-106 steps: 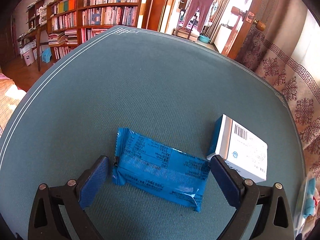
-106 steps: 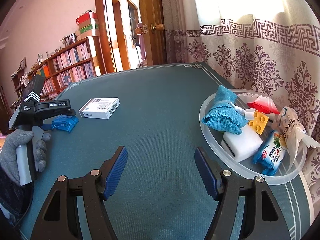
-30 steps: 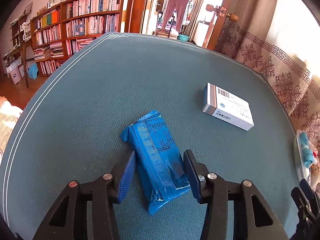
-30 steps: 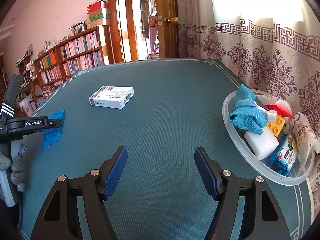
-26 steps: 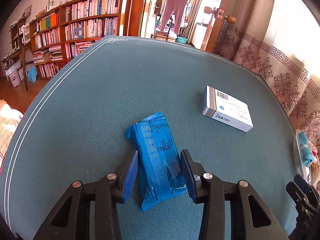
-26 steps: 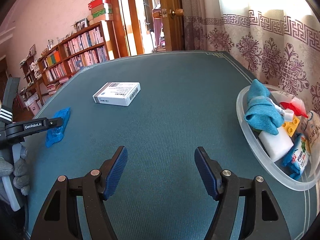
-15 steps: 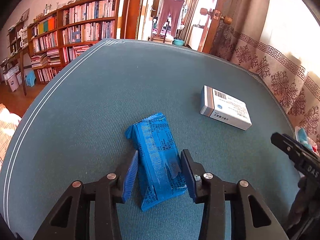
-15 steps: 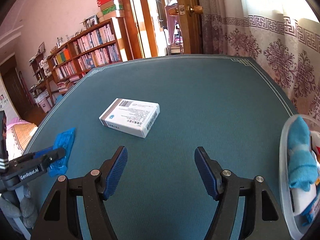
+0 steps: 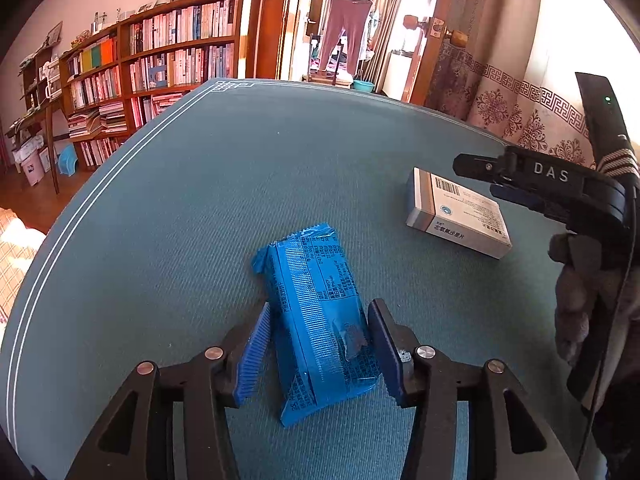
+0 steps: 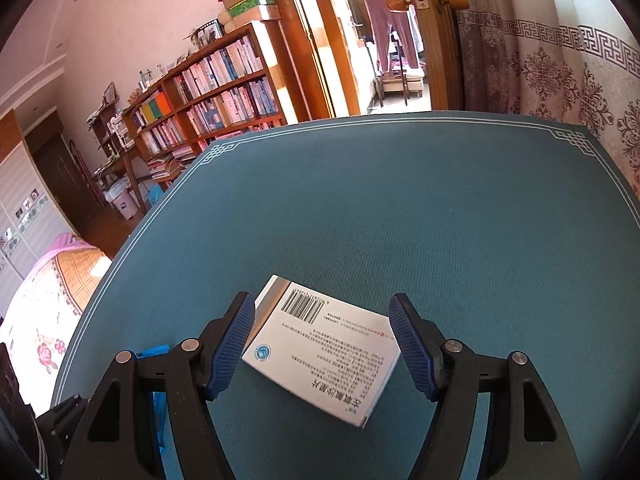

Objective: Organize objects
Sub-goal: 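Grasp the blue packet with the left tool while the right tool grasps the white medicine box, then lift and carry the blue packet and white box with both tools toward the bowl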

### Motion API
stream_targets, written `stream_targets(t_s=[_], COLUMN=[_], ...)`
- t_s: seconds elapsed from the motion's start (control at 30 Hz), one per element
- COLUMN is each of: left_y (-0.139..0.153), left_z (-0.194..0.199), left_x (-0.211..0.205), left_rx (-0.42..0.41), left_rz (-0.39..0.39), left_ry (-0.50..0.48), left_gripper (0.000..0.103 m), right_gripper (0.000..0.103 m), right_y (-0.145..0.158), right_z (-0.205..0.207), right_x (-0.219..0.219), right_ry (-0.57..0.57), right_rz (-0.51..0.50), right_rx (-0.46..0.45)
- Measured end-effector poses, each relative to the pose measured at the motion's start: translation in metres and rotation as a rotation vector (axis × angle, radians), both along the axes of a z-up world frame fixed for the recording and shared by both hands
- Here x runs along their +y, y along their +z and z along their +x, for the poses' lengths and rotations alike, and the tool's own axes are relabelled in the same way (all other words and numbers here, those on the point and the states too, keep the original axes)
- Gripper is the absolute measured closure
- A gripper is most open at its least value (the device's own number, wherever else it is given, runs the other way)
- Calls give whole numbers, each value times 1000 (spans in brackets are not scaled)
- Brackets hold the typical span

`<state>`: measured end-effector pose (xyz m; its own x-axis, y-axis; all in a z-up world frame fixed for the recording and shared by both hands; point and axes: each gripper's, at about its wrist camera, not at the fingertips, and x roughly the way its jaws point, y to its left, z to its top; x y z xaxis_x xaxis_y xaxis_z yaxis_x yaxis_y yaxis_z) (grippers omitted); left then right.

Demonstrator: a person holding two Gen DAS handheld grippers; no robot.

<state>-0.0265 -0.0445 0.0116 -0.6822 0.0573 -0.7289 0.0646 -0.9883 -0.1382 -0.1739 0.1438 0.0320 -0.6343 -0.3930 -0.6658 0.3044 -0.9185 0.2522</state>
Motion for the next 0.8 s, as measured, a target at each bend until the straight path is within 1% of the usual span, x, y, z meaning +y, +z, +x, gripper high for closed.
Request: stream_targets(t_s=[0.13, 0.2, 0.3, 0.43, 0.53, 0.6, 0.8], left_y=[-1, -1, -2, -1, -1, -2, -2], left_z=[-2, -1, -1, 0, -1, -2, -3], left_x=[-3, -5, -9, -11, -10, -10, -8], left_rx=[-8, -8, -7, -7, -8, -9, -11], left_rz=[12, 16, 26, 28, 20, 14, 8], left_ry=[9, 21, 39, 52, 54, 54, 52], left_gripper=[43, 37, 32, 31, 31, 30, 30], right_gripper=[32, 32, 32, 32, 32, 32, 32], right_y=[-9, -12, -17, -25, -28, -28, -29], right_z=[-13, -12, 0, 22, 34, 35, 32], right_x=[0, 2, 1, -6, -18, -26, -31], right_ry=[32, 57, 102, 156, 159, 152, 103], right_rz=[-5, -20, -24, 15, 105, 139, 134], right_rx=[-38, -57, -84, -83, -40, -23, -15])
